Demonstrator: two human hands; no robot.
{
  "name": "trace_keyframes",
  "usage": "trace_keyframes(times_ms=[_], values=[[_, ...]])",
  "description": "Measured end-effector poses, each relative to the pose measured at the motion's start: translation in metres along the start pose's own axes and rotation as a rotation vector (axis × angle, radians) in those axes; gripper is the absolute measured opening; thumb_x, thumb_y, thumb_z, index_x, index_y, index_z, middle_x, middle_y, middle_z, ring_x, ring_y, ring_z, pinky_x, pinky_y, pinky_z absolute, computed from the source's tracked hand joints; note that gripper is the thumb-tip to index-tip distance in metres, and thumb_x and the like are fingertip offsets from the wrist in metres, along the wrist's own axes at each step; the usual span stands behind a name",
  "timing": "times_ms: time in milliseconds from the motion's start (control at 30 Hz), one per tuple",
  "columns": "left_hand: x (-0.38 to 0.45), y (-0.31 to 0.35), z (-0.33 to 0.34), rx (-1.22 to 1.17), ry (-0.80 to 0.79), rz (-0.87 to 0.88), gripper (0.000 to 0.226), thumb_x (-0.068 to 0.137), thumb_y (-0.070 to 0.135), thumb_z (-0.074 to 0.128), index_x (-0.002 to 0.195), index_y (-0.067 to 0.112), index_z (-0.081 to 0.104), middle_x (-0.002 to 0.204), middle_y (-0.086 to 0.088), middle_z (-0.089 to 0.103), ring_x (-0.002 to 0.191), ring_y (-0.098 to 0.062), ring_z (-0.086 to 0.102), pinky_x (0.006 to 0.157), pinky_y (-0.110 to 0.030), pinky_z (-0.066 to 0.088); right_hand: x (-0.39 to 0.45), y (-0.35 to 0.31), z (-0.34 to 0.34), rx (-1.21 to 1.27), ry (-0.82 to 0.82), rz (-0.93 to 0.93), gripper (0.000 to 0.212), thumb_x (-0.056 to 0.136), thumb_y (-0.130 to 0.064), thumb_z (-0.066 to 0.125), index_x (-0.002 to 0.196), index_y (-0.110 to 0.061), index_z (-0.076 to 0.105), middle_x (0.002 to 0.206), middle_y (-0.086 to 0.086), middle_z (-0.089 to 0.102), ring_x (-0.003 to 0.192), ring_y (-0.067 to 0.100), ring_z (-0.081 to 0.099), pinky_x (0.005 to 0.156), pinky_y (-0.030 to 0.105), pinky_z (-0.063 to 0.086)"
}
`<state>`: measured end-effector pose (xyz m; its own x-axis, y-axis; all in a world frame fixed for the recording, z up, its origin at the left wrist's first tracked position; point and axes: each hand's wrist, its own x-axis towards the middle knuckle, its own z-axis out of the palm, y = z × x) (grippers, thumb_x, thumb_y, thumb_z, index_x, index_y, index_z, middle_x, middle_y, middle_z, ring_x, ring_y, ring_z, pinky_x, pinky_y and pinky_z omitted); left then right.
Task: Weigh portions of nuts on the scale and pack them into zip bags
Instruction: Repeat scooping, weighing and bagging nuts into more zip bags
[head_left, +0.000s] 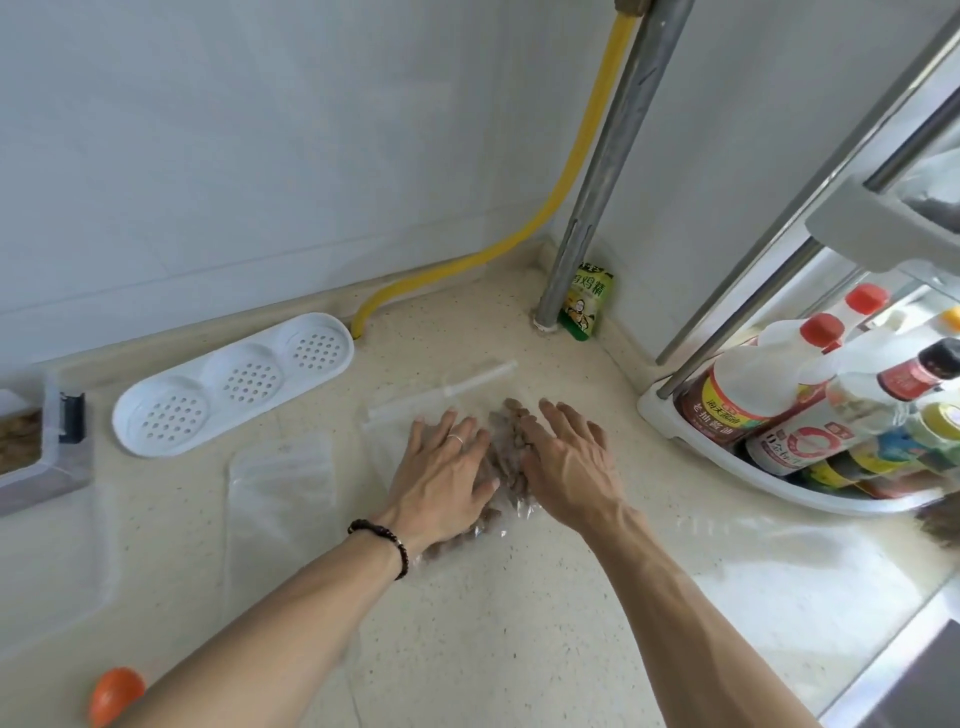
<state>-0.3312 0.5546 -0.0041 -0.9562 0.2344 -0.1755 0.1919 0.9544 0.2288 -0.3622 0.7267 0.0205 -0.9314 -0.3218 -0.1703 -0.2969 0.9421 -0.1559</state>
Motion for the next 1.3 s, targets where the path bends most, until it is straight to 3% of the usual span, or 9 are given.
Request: trace_keyframes(times_ms=[267, 433, 533, 667, 733, 867, 1133, 1233, 1300], values=[[-0.087, -0.085, -0.014, -0.042, 0.085, -0.292, 0.068, 0.098, 0.048, 0.039, 0.154, 0.016, 0.018, 0.163, -0.006, 0.013, 0.151, -0.024, -0.001, 0.121, -0.049, 0.003, 0.005, -0.110, 0.003, 0.065, -0.006, -0.248, 0.049, 0.098, -0.031, 0.047, 0.144, -0.017, 0.041, 0.157, 0.010, 0.029, 0.146, 0.029, 0.023, 0.114, 0.043, 0.025], [-0.147, -0.127, -0.006, -0.072, 0.032, -0.524, 0.086, 0.090, 0.061, 0.047, 0.155, 0.017, 0.011, 0.163, -0.008, 0.010, 0.150, -0.025, -0.002, 0.120, -0.048, 0.004, 0.012, -0.184, 0.028, 0.075, -0.142, -0.409, 0.059, 0.096, -0.039, 0.055, 0.146, -0.015, 0.035, 0.154, 0.005, 0.033, 0.140, 0.025, 0.031, 0.109, 0.039, 0.032], [-0.164, -0.139, 0.003, -0.080, -0.050, -0.560, 0.104, 0.082, 0.069, 0.052, 0.154, 0.013, 0.004, 0.162, -0.010, 0.008, 0.150, -0.027, -0.004, 0.120, -0.051, 0.001, 0.018, -0.206, 0.041, 0.012, -0.218, -0.394, 0.074, 0.090, -0.050, 0.061, 0.147, -0.014, 0.029, 0.156, 0.008, 0.027, 0.142, 0.027, 0.027, 0.112, 0.040, 0.029], [-0.169, -0.145, 0.012, -0.133, -0.015, -0.538, 0.104, 0.076, 0.064, 0.064, 0.151, 0.016, 0.012, 0.160, -0.004, 0.017, 0.150, -0.028, 0.000, 0.118, -0.055, 0.005, 0.028, -0.216, 0.052, -0.087, -0.283, -0.338, 0.090, 0.081, -0.060, 0.066, 0.148, -0.015, 0.025, 0.155, 0.013, 0.023, 0.141, 0.032, 0.024, 0.112, 0.043, 0.028], [-0.168, -0.145, 0.012, -0.152, 0.009, -0.522, 0.100, 0.076, 0.060, 0.068, 0.150, 0.017, 0.014, 0.158, -0.002, 0.021, 0.150, -0.028, 0.002, 0.118, -0.055, 0.007, 0.034, -0.219, 0.052, -0.064, -0.226, -0.313, 0.078, 0.080, -0.054, 0.070, 0.139, -0.015, 0.037, 0.141, 0.011, 0.040, 0.129, 0.031, 0.037, 0.103, 0.040, 0.037], [-0.166, -0.141, 0.011, -0.187, 0.014, -0.521, 0.099, 0.080, 0.053, 0.069, 0.152, 0.016, 0.012, 0.160, -0.001, 0.019, 0.150, -0.025, 0.003, 0.119, -0.053, 0.004, 0.041, -0.219, 0.051, -0.015, 0.013, -0.327, 0.028, 0.090, -0.013, 0.058, 0.117, -0.010, 0.057, 0.114, 0.010, 0.054, 0.103, 0.029, 0.050, 0.085, 0.037, 0.043], [-0.158, -0.137, 0.001, -0.198, 0.030, -0.517, 0.105, 0.082, 0.043, 0.073, 0.154, 0.015, 0.002, 0.158, -0.009, 0.026, 0.150, -0.024, 0.005, 0.121, -0.049, 0.005, 0.038, -0.209, 0.043, 0.273, 0.063, -0.362, 0.019, 0.078, 0.004, 0.056, 0.090, -0.010, 0.054, 0.084, 0.007, 0.060, 0.077, 0.028, 0.056, 0.063, 0.036, 0.045], [-0.155, -0.136, -0.001, -0.277, 0.166, -0.513, 0.106, 0.078, 0.032, 0.077, 0.153, 0.018, 0.003, 0.142, -0.008, 0.046, 0.139, -0.024, 0.033, 0.116, -0.042, 0.024, 0.035, -0.206, 0.033, 0.455, 0.006, -0.343, 0.027, 0.081, 0.002, 0.058, 0.105, -0.011, 0.054, 0.074, -0.001, 0.060, 0.068, 0.023, 0.059, 0.062, 0.038, 0.051], [-0.154, -0.135, -0.007, -0.459, 0.287, -0.534, 0.093, 0.082, 0.024, 0.073, 0.152, 0.022, 0.010, 0.124, 0.001, 0.051, 0.122, -0.019, 0.044, 0.105, -0.034, 0.035, 0.035, -0.205, 0.022, 0.602, -0.047, -0.252, 0.033, 0.084, -0.002, 0.061, 0.116, -0.011, 0.056, 0.073, -0.004, 0.061, 0.068, 0.015, 0.060, 0.061, 0.027, 0.051]])
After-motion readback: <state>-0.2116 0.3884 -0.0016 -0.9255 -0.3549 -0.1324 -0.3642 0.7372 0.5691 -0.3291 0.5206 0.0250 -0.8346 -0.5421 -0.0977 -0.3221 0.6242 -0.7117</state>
